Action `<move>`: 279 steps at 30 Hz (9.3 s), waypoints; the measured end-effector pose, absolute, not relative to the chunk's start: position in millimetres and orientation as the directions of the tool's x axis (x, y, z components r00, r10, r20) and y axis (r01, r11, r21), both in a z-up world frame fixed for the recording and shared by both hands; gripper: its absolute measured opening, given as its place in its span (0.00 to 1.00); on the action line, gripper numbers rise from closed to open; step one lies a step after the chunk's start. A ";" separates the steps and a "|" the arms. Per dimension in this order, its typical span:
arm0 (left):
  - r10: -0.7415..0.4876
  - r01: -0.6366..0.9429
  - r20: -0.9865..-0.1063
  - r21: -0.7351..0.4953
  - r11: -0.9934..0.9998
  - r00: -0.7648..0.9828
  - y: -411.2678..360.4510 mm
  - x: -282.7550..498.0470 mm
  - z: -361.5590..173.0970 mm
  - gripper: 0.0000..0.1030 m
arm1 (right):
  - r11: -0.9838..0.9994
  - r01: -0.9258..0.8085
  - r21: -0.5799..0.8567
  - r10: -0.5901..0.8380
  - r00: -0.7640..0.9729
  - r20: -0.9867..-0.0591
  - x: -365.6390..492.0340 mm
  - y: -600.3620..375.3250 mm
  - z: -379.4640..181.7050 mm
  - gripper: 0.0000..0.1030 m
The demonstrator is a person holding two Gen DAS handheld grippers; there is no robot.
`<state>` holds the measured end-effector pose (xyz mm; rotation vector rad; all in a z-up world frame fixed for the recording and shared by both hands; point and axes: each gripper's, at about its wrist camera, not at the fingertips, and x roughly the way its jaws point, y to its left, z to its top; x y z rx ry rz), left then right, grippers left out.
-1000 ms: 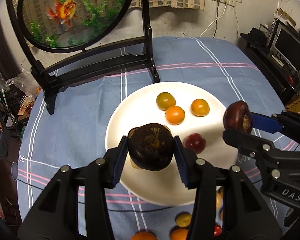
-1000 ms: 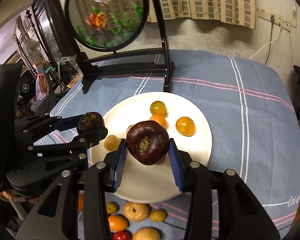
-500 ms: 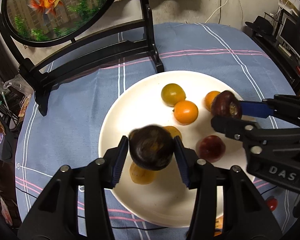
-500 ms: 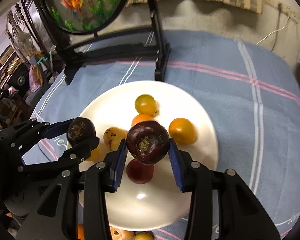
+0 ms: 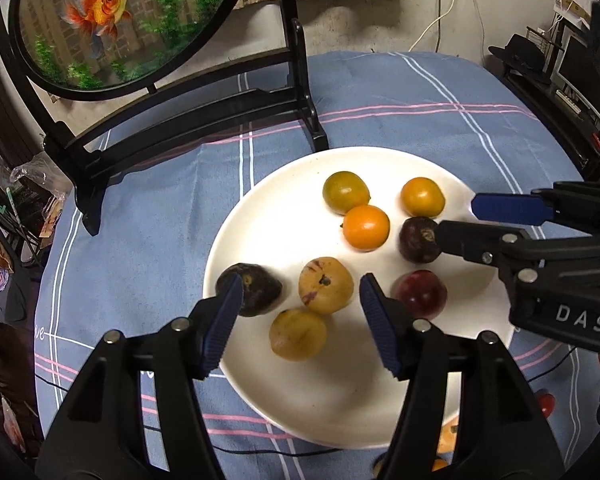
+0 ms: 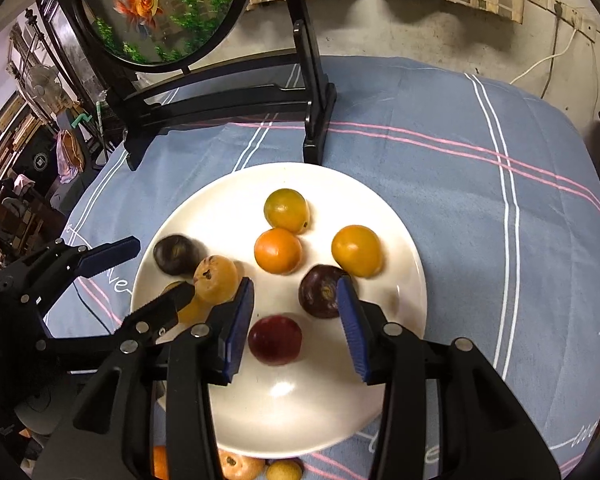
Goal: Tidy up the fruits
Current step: 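Move both grippers back to the fruit pile, then grasp an orange with left gripper while right gripper grasps red apple, then carry the orange and red apple over the white plate, then open both grippers to release the orange and apple onto the plate, then move both grippers back to the fruit pile, then grasp a small dark plum with left gripper while right gripper grasps dark red plum, then carry both held plums over the white plate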
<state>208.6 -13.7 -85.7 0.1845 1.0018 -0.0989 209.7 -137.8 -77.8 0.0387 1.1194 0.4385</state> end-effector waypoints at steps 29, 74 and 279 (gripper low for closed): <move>-0.058 0.098 -0.878 -0.012 0.995 0.475 65.4 -0.7 -93.6 0.68 | 0.904 -0.374 0.210 0.343 0.337 -0.877 -45.1 -145.9 -96.7 0.67; -0.093 0.241 -0.911 0.006 0.971 0.401 16.5 9.5 -132.0 0.45 | 0.902 -0.341 0.266 0.350 0.213 -0.912 -57.7 -136.6 -128.0 0.38; -0.166 0.246 -0.909 -0.073 0.967 0.383 -1.6 -2.7 -142.8 0.54 | 0.907 -0.349 0.237 0.338 0.267 -0.902 -60.2 -171.5 -122.9 0.29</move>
